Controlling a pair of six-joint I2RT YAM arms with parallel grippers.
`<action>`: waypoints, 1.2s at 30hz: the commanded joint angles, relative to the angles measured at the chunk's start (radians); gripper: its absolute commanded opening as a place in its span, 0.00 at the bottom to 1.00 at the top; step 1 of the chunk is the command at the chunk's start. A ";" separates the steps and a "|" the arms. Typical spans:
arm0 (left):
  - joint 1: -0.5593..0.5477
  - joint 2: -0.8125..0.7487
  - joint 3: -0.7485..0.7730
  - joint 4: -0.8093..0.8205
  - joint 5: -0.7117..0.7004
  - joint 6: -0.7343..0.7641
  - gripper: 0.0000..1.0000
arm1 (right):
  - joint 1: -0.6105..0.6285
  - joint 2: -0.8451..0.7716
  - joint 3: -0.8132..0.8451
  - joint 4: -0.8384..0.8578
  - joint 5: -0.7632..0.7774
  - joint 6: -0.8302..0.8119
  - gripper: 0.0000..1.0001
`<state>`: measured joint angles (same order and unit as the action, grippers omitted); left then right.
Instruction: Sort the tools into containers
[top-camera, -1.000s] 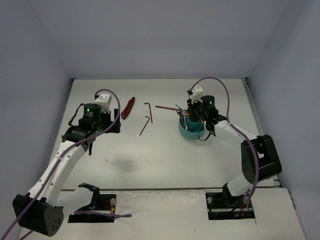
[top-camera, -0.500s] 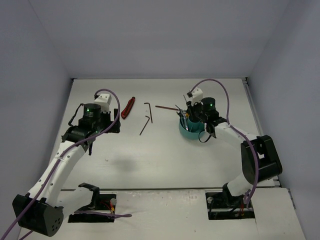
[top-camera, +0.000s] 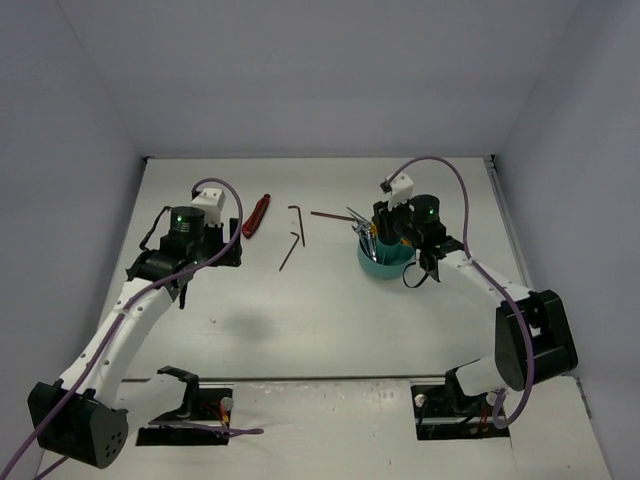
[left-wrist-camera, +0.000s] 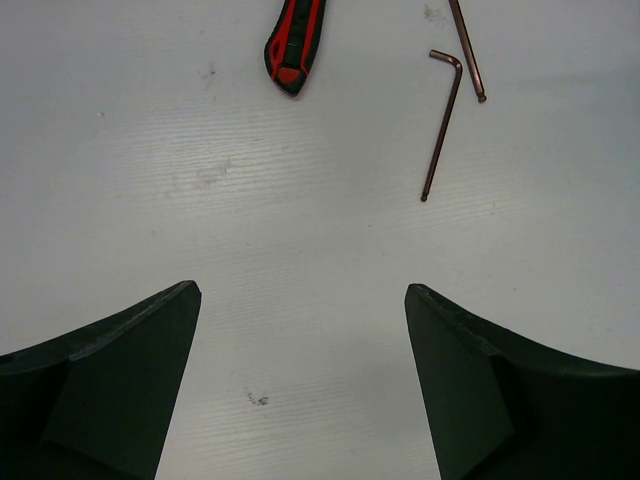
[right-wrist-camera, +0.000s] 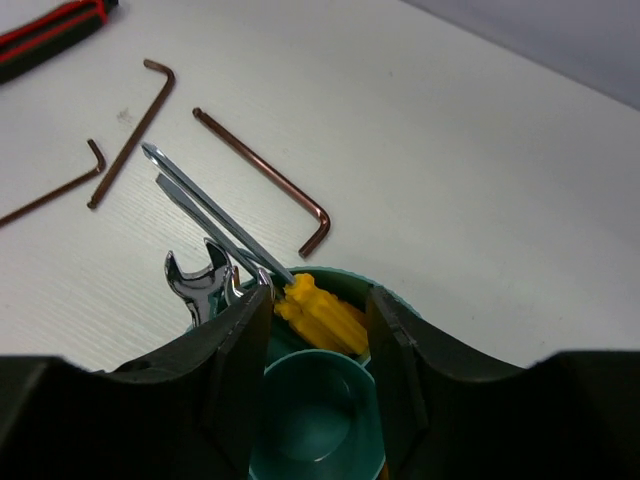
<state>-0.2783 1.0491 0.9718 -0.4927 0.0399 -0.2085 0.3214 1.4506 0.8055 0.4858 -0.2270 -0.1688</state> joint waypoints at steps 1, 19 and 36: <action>0.007 0.027 0.017 0.034 -0.001 0.032 0.80 | 0.003 -0.133 0.045 0.014 -0.012 0.047 0.43; 0.007 0.801 0.693 -0.144 0.033 0.223 0.80 | 0.008 -0.411 -0.009 -0.131 -0.090 0.282 0.70; 0.044 1.273 1.105 -0.285 0.063 0.242 0.62 | 0.022 -0.466 -0.075 -0.145 -0.178 0.302 0.76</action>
<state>-0.2634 2.3409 2.0090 -0.7370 0.0816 0.0258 0.3348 0.9871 0.7162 0.2798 -0.3686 0.1284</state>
